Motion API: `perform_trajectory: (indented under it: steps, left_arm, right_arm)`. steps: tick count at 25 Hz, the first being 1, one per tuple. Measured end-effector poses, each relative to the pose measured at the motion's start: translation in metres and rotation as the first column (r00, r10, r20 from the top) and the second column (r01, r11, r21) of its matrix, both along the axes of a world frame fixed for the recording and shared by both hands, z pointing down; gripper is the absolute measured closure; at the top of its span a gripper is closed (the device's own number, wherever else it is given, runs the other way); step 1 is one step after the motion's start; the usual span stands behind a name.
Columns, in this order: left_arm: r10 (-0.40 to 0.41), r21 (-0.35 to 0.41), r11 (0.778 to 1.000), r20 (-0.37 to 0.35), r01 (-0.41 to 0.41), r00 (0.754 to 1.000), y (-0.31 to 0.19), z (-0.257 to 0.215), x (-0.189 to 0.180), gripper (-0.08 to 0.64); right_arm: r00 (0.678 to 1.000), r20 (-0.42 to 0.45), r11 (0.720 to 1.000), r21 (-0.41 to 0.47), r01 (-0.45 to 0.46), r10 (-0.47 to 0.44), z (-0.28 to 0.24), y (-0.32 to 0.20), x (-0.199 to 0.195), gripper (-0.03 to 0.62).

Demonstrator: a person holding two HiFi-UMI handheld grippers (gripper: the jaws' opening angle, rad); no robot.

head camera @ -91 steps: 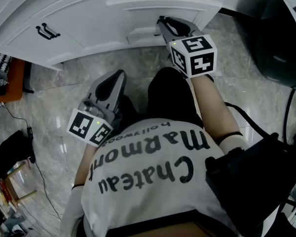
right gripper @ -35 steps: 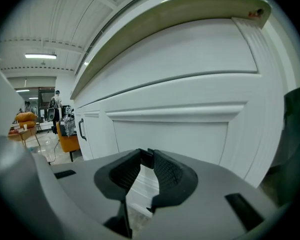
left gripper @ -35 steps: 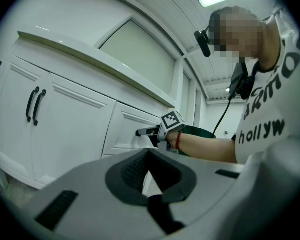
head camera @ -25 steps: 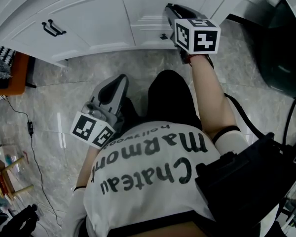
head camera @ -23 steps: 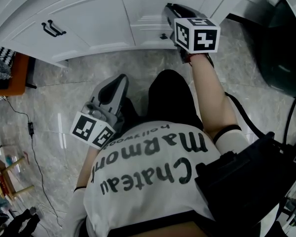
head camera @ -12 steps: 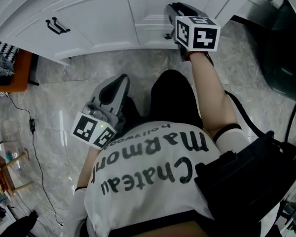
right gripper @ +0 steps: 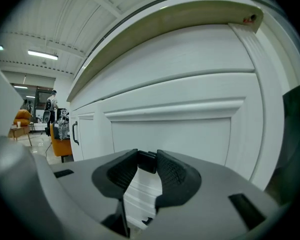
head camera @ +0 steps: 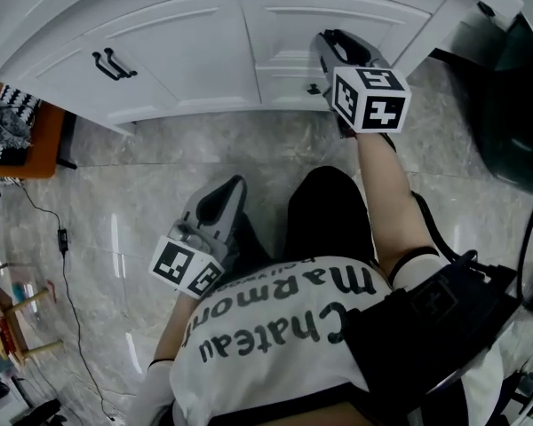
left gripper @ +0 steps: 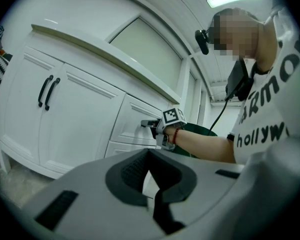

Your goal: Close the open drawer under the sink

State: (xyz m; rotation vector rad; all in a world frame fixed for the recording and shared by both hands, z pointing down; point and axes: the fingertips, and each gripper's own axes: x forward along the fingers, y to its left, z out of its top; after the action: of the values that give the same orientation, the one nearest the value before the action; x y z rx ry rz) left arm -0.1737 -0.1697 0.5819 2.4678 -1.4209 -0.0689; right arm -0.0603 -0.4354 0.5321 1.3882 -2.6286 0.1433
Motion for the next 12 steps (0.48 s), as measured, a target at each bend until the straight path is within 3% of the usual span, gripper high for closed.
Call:
perform_trajectory:
  steps: [5, 9, 12]
  left_arm:
    - [0.02, -0.009, 1.0, -0.067, -0.021, 0.998, -0.005, 0.015, -0.003, 0.552]
    - [0.032, 0.046, 0.998, -0.033, -0.031, 0.999, -0.016, -0.005, -0.004, 0.552]
    - [0.035, 0.02, 0.999, -0.017, -0.035, 0.999, -0.015, -0.025, -0.005, 0.552]
  right_arm:
    - [0.999, 0.045, 1.0, 0.027, 0.005, -0.006, -0.003, 0.003, 0.003, 0.465]
    - [0.998, 0.06, 1.0, 0.023, 0.002, -0.004, -0.007, -0.002, 0.0, 0.465]
    - [0.998, 0.06, 1.0, -0.024, -0.011, 0.012, -0.005, -0.002, 0.002, 0.465]
